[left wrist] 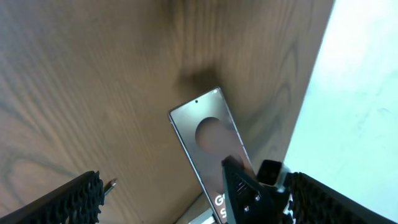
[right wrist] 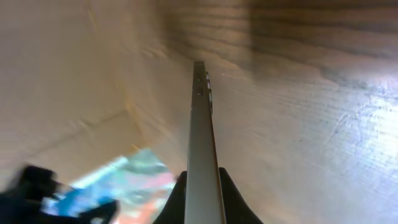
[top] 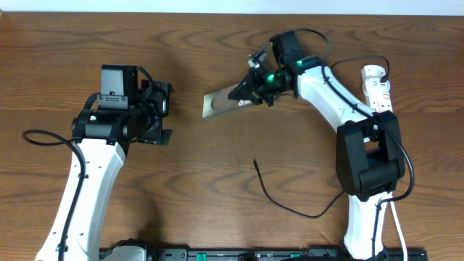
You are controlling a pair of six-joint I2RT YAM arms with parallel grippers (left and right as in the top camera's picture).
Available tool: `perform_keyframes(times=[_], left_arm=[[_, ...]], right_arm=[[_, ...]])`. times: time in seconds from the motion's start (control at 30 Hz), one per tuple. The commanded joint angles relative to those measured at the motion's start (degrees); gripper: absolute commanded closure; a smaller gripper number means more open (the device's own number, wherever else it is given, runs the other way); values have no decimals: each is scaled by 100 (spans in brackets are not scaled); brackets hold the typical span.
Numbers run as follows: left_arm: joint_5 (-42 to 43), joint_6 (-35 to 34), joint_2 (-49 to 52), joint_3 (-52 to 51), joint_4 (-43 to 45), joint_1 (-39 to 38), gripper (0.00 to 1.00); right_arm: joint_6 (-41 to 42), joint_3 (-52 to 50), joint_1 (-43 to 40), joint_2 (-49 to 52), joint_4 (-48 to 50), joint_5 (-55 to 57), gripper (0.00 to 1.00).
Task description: Plug charger to phone and switch on socket
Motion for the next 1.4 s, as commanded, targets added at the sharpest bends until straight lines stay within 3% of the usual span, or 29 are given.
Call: perform_keyframes(times=[0.0, 0.23, 0.4, 0.5, 0.7, 0.8, 0.83, 0.9, 1.37], left_arm=[[7, 142, -50, -17, 164, 7, 6], [7, 133, -35, -17, 525, 7, 6], [7, -20, 74, -17, 636, 7, 11], [4, -83, 201, -17, 699, 7, 16], [13, -101, 649, -17, 1049, -81, 18], [15, -101, 809, -17, 1340, -205, 16], [13, -103, 859, -17, 1462, -258, 8], [11, -103, 938, -17, 1685, -345, 5], [-232, -448, 1001, -17, 2046, -439, 7]], right_arm=[[1943, 164, -90, -109, 166, -472, 99], [3829, 164, 81, -109, 1014, -496, 99], [4465, 164, 326, -109, 2050, -649, 99], [4586, 164, 470, -109, 2555, -828, 99], [4590, 164, 640, -109, 2728, -883, 99], [4594, 164, 651, -109, 2826, -920, 99], [4597, 164, 654, -109, 2861, -949, 99], [4621, 164, 658, -109, 2900, -975, 99], [5056, 164, 769, -109, 3543, -1198, 99]])
